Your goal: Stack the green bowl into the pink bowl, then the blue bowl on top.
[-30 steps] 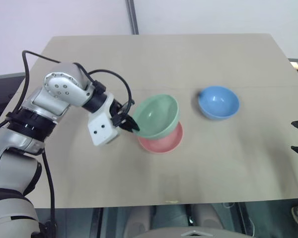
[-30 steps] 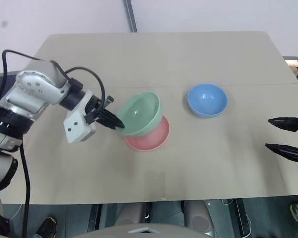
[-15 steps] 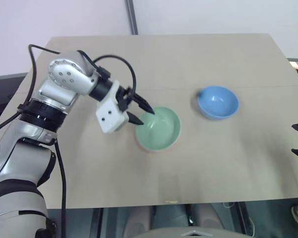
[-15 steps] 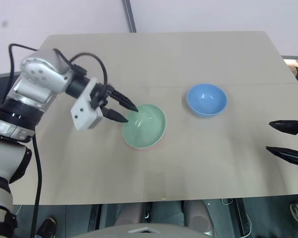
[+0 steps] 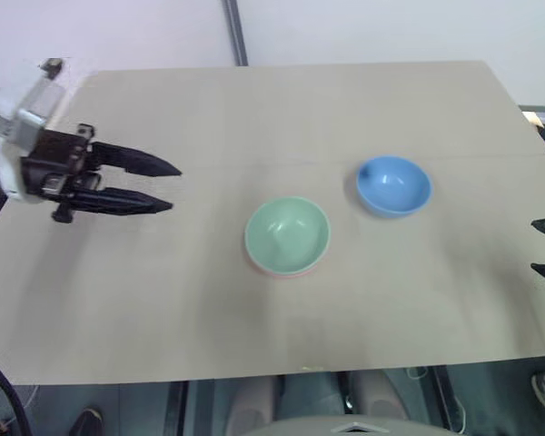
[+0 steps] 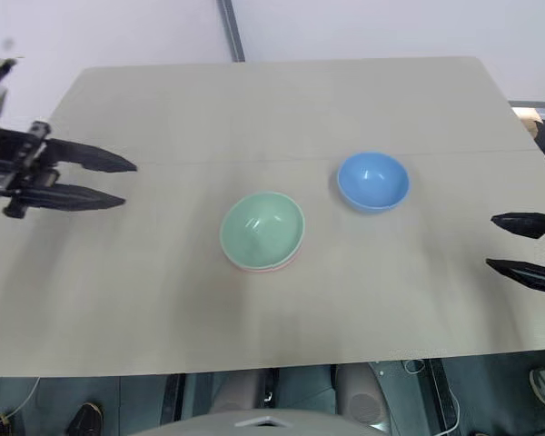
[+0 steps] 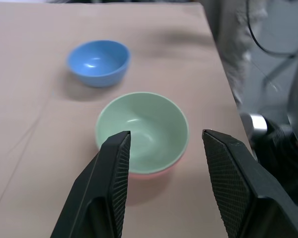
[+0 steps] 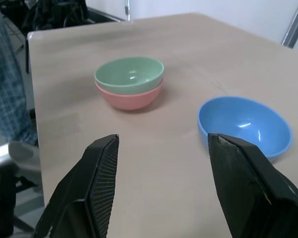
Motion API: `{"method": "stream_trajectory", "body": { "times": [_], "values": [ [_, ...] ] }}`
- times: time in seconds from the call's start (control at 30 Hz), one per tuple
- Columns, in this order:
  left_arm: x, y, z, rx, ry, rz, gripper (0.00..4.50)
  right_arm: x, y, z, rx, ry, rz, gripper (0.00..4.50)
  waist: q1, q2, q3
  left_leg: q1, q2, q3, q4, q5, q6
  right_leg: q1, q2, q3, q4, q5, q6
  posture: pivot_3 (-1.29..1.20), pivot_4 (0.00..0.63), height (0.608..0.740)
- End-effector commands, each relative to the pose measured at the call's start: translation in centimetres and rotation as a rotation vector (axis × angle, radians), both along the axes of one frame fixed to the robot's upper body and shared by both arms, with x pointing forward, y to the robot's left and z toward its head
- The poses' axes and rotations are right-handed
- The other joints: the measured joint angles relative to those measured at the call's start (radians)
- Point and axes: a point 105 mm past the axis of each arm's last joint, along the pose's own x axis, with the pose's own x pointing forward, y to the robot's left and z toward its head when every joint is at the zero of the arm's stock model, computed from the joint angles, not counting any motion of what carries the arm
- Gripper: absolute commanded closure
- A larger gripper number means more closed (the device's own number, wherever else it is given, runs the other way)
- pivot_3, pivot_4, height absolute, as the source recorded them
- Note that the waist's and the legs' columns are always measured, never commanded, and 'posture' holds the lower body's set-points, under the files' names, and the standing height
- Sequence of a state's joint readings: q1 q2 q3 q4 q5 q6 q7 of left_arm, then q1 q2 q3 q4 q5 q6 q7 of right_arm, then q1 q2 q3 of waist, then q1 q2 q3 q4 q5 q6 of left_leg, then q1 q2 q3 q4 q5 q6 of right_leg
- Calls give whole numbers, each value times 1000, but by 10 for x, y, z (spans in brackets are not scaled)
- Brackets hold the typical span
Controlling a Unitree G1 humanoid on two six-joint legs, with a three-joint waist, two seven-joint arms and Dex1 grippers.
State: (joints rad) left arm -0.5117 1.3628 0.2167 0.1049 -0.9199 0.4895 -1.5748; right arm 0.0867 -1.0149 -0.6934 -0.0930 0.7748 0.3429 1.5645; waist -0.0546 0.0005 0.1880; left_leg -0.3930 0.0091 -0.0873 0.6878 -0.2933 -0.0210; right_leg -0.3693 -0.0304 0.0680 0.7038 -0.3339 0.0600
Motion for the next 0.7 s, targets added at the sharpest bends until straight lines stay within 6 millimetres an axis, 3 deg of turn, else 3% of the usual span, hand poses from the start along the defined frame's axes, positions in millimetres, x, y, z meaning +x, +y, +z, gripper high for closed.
{"method": "stream_trajectory", "body": {
  "times": [0.03, 0.23, 0.37, 0.5, 0.7],
  "values": [
    [-10, 16, 28, -114, -90, 107, 2075, 6, -1, -2, -52, 15, 6, 1329, 1, 0, 0, 0, 0, 0, 0, 0, 0, 0, 0, 0, 0, 0, 0, 0, 150, 740],
    [-30, 34, 22, -131, -82, 177, 2075, 21, -1, -6, -97, 74, -32, 1329, -4, 1, 0, -1, 0, 2, -1, 0, 0, -2, -1, 2, -1, 0, 0, 0, 150, 740],
    [-35, 36, 24, -139, -82, 187, 2075, 39, -6, -25, -303, 223, -130, 1329, -3, 1, 0, -1, 0, 2, -1, 0, 0, -2, -1, 2, -1, 0, 0, 0, 150, 740],
    [-36, 33, 22, -136, -80, 172, 2075, 55, 9, -41, -541, 272, -73, 1329, -6, 1, 0, -1, 1, 3, -1, 0, 0, -4, -1, 3, 0, 0, 0, 0, 150, 740],
    [-32, 33, 19, -130, -75, 167, 2075, 90, 37, -32, -564, 118, -51, 1329, -13, 2, 1, -5, 1, 3, -2, 0, 0, -8, -1, 4, 0, 0, 0, 0, 150, 740]
  ]
}}
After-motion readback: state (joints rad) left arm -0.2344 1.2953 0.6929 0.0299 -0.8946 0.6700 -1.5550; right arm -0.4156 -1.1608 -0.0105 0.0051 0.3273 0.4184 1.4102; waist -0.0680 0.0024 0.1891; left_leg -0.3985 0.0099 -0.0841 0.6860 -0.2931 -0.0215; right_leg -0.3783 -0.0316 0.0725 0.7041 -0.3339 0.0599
